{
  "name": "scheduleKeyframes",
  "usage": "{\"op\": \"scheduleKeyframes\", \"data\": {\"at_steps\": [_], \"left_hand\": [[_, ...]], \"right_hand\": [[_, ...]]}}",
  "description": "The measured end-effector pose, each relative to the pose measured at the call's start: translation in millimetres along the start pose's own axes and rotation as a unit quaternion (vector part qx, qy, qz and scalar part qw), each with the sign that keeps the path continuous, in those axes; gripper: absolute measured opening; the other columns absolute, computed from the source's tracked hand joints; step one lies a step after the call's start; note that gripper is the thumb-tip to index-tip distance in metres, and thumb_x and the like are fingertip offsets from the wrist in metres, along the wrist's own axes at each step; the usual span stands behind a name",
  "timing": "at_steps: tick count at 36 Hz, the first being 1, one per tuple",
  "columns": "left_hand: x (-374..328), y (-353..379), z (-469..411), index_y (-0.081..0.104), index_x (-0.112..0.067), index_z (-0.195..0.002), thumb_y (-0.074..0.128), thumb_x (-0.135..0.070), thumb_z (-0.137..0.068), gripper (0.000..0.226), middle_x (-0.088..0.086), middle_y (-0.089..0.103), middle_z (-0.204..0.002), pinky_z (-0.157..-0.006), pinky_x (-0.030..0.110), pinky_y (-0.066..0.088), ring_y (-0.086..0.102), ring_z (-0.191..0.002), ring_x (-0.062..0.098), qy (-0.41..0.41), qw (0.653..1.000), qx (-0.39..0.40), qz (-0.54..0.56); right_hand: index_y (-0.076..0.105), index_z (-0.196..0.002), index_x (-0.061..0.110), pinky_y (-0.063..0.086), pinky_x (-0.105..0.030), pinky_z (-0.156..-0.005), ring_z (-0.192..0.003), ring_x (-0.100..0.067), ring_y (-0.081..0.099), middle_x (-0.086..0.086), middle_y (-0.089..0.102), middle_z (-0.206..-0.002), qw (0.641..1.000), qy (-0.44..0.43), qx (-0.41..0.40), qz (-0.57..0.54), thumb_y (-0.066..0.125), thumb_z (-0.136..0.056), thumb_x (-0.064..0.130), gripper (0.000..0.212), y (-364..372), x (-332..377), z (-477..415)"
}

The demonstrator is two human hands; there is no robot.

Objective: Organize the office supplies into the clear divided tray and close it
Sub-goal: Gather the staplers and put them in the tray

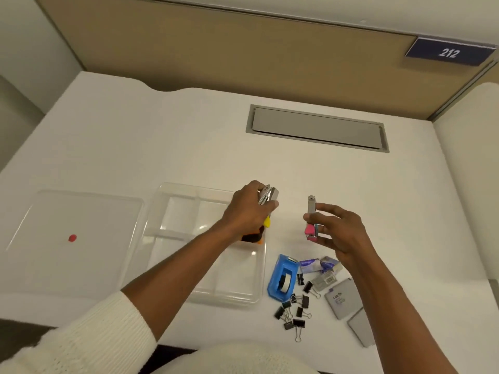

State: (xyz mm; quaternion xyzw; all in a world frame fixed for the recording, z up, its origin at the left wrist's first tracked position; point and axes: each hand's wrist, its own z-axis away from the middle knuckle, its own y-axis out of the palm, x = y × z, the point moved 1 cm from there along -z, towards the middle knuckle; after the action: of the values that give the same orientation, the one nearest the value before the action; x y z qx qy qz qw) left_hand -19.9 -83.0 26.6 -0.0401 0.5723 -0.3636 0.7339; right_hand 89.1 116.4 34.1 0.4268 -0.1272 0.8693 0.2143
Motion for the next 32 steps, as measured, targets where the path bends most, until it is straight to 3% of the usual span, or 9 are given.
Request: {"op": "scheduleKeyframes", "data": {"at_steps": [2, 7, 11, 15, 20, 24, 28, 32], "left_hand": [[11.3, -21.7, 5.5, 0.058, -0.023, -0.126, 0.071, -0.039, -0.092, 0.039, -0.007, 0.065, -0.108, -0.081, 0.037, 0.058, 0.064, -0.095, 0.016, -0.009, 0.999, -0.019, -0.027], [42.5, -67.5, 12.8, 0.060, -0.019, -0.126, 0.073, -0.040, -0.090, 0.044, 0.002, 0.067, -0.113, -0.084, 0.042, 0.057, 0.064, -0.101, 0.024, -0.066, 0.994, -0.080, -0.042], [60.2, -89.6, 16.2, 0.064, -0.013, -0.114, 0.077, -0.034, -0.086, 0.037, 0.008, 0.070, -0.106, -0.082, 0.051, 0.060, 0.069, -0.096, 0.030, -0.119, 0.989, -0.091, -0.007], [68.4, -99.6, 16.0, 0.068, -0.011, -0.101, 0.077, -0.031, -0.086, 0.027, 0.011, 0.074, -0.093, -0.066, 0.045, 0.065, 0.075, -0.078, 0.028, -0.146, 0.985, -0.088, 0.011], [77.4, -103.1, 13.3, 0.065, -0.017, -0.104, 0.075, -0.034, -0.087, 0.027, 0.005, 0.075, -0.089, -0.069, 0.039, 0.064, 0.076, -0.062, 0.022, -0.139, 0.987, -0.077, -0.030], [82.6, -98.2, 10.7, 0.066, -0.025, -0.102, 0.078, -0.043, -0.081, 0.030, 0.000, 0.075, -0.091, -0.078, 0.038, 0.061, 0.075, -0.073, 0.022, -0.135, 0.982, -0.103, -0.079], [87.3, -94.5, 7.2, 0.070, -0.027, -0.099, 0.084, -0.042, -0.074, 0.032, 0.001, 0.071, -0.103, -0.075, 0.031, 0.055, 0.069, -0.093, 0.025, -0.157, 0.976, -0.124, -0.081], [89.3, -89.1, 5.3, 0.074, -0.026, -0.098, 0.084, -0.042, -0.074, 0.031, 0.000, 0.071, -0.101, -0.067, 0.026, 0.043, 0.064, -0.084, 0.022, -0.157, 0.976, -0.128, -0.083]], "right_hand": [[0.076, -0.107, 0.015, 0.063, -0.037, -0.067, -0.071, -0.024, 0.076, -0.015, 0.080, -0.091, 0.999, -0.002, 0.032, 0.007, 0.088, -0.073, 0.008, 0.037, 24.0, 3.3, 6.3], [0.076, -0.107, 0.014, 0.062, -0.035, -0.063, -0.075, -0.026, 0.078, -0.016, 0.079, -0.091, 0.995, 0.007, 0.090, 0.036, 0.088, -0.073, 0.007, 0.037, 87.5, 3.4, 17.8], [0.076, -0.105, 0.008, 0.062, -0.036, -0.061, -0.073, -0.027, 0.077, -0.018, 0.077, -0.097, 0.994, 0.020, 0.100, 0.040, 0.089, -0.068, 0.003, 0.040, 135.0, -3.5, 20.8], [0.072, -0.107, 0.003, 0.063, -0.040, -0.062, -0.063, -0.027, 0.074, -0.011, 0.075, -0.076, 0.993, 0.034, 0.099, 0.060, 0.089, -0.069, 0.000, 0.042, 175.0, -11.4, 17.1], [0.071, -0.107, 0.009, 0.065, -0.045, -0.060, -0.063, -0.027, 0.077, -0.017, 0.075, -0.089, 0.994, 0.029, 0.058, 0.094, 0.093, -0.064, 0.003, 0.049, 200.8, -20.2, 11.2], [0.072, -0.103, 0.007, 0.065, -0.052, -0.062, -0.067, -0.031, 0.078, -0.020, 0.075, -0.086, 0.994, 0.019, 0.027, 0.107, 0.092, -0.065, 0.002, 0.044, 205.4, -23.3, 7.3], [0.070, -0.090, 0.007, 0.064, -0.046, -0.054, -0.059, -0.024, 0.077, -0.015, 0.073, -0.077, 0.991, -0.005, -0.018, 0.134, 0.087, -0.070, 0.003, 0.027, 205.6, -26.2, 3.9], [0.071, -0.091, 0.013, 0.065, -0.046, -0.058, -0.063, -0.024, 0.077, -0.012, 0.074, -0.078, 0.984, -0.015, -0.039, 0.171, 0.089, -0.071, 0.011, 0.027, 206.3, -27.8, -0.3]]}}
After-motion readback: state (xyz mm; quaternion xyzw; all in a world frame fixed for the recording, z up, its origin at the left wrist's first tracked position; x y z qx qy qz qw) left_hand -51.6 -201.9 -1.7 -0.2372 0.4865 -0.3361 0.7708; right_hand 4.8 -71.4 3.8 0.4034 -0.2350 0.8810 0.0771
